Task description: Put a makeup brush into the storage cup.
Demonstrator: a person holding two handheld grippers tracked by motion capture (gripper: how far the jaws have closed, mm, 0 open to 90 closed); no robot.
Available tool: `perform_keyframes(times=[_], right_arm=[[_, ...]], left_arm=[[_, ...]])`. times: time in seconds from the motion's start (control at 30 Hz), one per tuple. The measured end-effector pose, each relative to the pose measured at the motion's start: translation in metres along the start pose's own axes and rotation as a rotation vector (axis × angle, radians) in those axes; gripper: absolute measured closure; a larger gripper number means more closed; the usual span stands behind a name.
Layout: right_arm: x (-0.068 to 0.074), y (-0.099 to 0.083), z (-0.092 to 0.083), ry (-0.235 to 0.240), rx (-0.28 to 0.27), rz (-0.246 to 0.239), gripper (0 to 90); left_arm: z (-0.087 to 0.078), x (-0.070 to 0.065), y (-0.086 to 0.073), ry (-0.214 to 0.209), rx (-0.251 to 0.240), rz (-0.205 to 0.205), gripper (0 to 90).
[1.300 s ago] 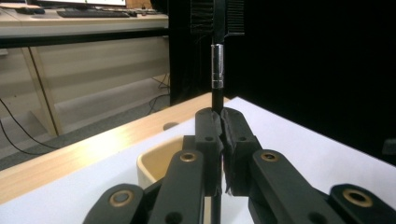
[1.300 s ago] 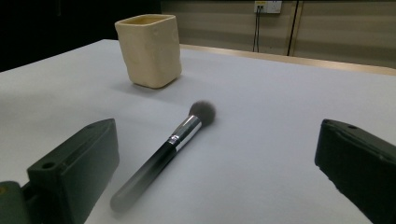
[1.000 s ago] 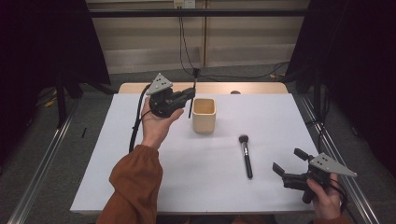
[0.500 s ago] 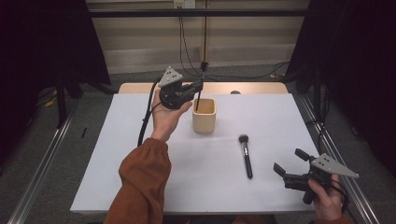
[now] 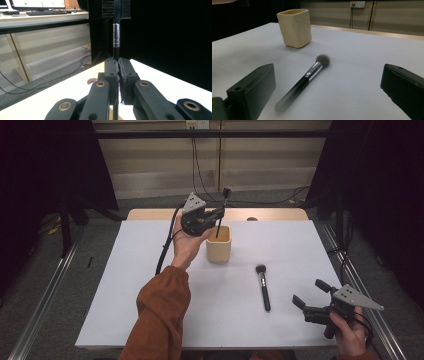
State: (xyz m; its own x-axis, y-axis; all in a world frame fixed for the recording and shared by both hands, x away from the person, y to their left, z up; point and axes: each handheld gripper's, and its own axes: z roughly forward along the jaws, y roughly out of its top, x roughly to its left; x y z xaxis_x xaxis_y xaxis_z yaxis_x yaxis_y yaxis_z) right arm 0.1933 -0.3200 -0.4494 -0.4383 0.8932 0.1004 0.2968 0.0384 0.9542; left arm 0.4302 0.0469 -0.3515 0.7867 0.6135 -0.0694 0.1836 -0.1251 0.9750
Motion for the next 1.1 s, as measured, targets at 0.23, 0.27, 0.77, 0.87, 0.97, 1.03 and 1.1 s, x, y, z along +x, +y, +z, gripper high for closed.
perform_keyframes(times=[0.23,0.27,0.77,0.87,0.97,1.03,1.1], right_arm=[[0.001,0.000,0.000,0.005,0.002,-0.006,0.0],[0.001,0.000,0.000,0.007,0.006,-0.006,0.0],[0.001,0.000,0.001,0.014,0.014,-0.019,0.0],[0.001,0.000,0.001,0.015,0.016,-0.015,0.0],[0.001,-0.001,0.001,0.017,0.017,-0.013,0.0],[0.002,-0.001,0.002,0.019,0.017,-0.010,0.0],[0.002,0.000,0.002,0.019,0.017,-0.003,0.0]], left_arm=[[0.002,0.004,-0.009,0.011,0.016,-0.001,86.2],[0.002,0.003,-0.009,0.006,0.022,0.008,86.3],[0.004,0.009,-0.025,0.012,0.038,-0.018,86.2],[0.004,0.009,-0.026,0.017,0.044,-0.015,86.2],[0.006,0.009,-0.028,0.021,0.053,-0.012,86.2],[0.006,0.009,-0.030,0.021,0.055,-0.018,86.2],[0.007,0.010,-0.033,0.020,0.059,-0.021,86.2]])
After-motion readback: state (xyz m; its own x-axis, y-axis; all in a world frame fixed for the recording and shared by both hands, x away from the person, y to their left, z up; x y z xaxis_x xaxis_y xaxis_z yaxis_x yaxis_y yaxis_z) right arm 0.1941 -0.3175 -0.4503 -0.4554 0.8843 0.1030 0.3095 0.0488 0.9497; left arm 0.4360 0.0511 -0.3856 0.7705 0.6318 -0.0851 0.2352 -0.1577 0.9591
